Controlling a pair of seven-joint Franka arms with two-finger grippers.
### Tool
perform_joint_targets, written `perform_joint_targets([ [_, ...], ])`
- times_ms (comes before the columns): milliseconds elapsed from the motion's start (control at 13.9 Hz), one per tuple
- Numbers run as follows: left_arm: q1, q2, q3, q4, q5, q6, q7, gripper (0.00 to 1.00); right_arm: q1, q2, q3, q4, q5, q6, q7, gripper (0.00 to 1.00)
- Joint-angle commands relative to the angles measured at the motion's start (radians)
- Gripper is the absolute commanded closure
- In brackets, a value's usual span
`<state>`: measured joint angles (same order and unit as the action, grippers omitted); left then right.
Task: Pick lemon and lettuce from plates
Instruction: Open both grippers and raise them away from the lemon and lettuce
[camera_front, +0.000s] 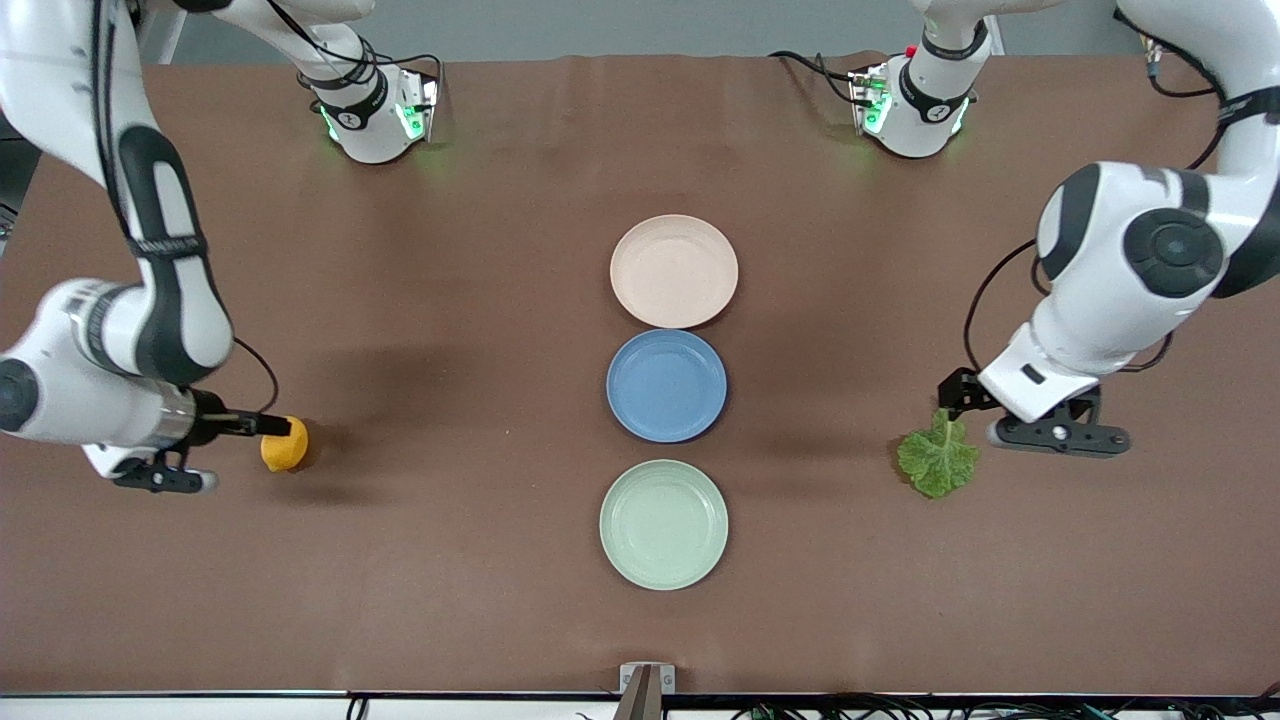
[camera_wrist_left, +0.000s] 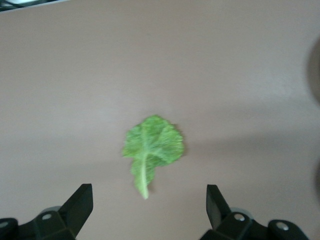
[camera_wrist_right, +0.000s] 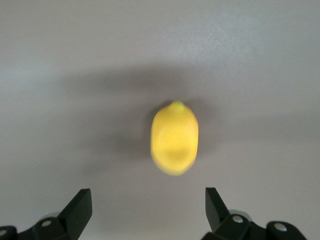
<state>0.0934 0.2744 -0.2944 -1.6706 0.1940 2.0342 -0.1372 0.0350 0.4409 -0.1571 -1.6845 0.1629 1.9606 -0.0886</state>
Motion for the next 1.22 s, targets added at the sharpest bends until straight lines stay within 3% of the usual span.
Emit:
perform_joint_targets([
  [0, 0.040, 0.000, -0.008, 0.155, -0.030, -0.142, 0.047, 0.00, -0.010, -0.203, 0.007, -0.063, -0.003, -0.124, 0.001, 0.00],
  [288, 0.042, -0.026, -0.006, 0.288, -0.140, -0.406, 0.044, 0.00, -0.009, -0.405, 0.011, -0.057, -0.111, -0.247, 0.025, 0.00],
  [432, 0.042, -0.096, -0.002, 0.290, -0.154, -0.494, 0.047, 0.00, -0.009, -0.461, 0.011, -0.049, -0.112, -0.279, 0.024, 0.00],
  [647, 0.042, -0.156, -0.003, 0.284, -0.153, -0.557, 0.053, 0.00, -0.009, -0.456, 0.014, 0.089, -0.117, -0.405, 0.027, 0.00],
  [935, 0.028, -0.230, 0.006, 0.246, -0.166, -0.595, 0.053, 0.00, 0.017, -0.458, 0.016, 0.175, -0.169, -0.428, 0.030, 0.00],
  [1151, -0.075, -0.323, 0.104, 0.131, -0.188, -0.546, 0.050, 0.00, 0.017, -0.455, 0.016, 0.210, -0.174, -0.416, 0.030, 0.00],
])
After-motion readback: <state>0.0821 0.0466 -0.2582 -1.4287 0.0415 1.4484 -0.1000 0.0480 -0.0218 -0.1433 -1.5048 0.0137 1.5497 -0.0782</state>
